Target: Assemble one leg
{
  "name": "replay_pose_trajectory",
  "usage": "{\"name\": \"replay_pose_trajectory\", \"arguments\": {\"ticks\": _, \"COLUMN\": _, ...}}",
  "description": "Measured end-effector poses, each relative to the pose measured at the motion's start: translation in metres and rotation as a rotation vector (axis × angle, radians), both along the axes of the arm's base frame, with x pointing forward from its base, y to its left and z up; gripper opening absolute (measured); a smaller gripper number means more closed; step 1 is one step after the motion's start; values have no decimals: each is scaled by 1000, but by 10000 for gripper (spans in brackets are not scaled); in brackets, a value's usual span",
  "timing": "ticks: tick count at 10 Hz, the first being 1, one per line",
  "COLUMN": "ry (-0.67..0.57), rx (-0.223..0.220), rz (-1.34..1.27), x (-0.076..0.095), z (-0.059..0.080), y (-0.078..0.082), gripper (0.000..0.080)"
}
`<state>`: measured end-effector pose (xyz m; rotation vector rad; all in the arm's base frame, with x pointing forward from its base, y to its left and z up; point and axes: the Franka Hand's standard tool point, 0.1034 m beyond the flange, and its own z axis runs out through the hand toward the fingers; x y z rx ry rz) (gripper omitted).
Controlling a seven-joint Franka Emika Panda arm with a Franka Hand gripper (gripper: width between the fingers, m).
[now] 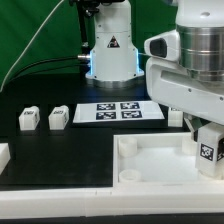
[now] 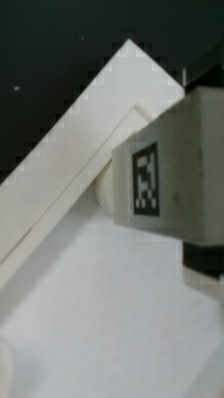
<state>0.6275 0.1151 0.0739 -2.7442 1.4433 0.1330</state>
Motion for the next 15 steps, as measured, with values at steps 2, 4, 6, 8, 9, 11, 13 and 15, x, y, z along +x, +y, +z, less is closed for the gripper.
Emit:
{"name": "replay_pose_trajectory", "arguments": {"ticks": 2, "ry": 13, "rx": -6, "rz": -186, "x": 0, "z": 0, "y": 0, "gripper": 292}}
{"name": "replay_pose_trajectory", "arguments": {"ticks": 4, "ry": 22, "rx": -10, "rz": -313, "x": 1, "z": 0, "y": 0, "gripper": 292}}
{"name": "replay_pose_trajectory", "arguments": {"ticks": 6, "ry": 26, "rx": -11, "rz": -350, "x": 0, "z": -1, "y": 1, "gripper": 399}}
{"name": "replay_pose_trajectory", "arguments": {"ticks": 8, "ry": 27, "rx": -11, "rz": -345, "x": 0, "z": -2, "y": 1, "gripper": 630}}
{"name": "replay_pose_trajectory", "arguments": {"ticks": 9, "ry": 25, "rx": -9, "rz": -320, "x": 0, "z": -2, "y": 1, "gripper": 643}}
{"name": "replay_pose_trajectory", "arguments": {"ticks": 11, "ry": 16, "rx": -3, "rz": -164, "x": -1, "z": -3, "y": 3, "gripper": 643}}
{"name": "replay_pose_trajectory", "arguments": {"ticks": 13, "ry": -1, "rx": 10, "rz": 57, "x": -2, "z": -3, "y": 3, "gripper": 649}}
{"name": "replay_pose_trajectory", "arguments": {"ticks": 15, "ry": -19, "rx": 26, "rz": 323, "x": -3, "z": -5, "y": 2, "gripper": 649}}
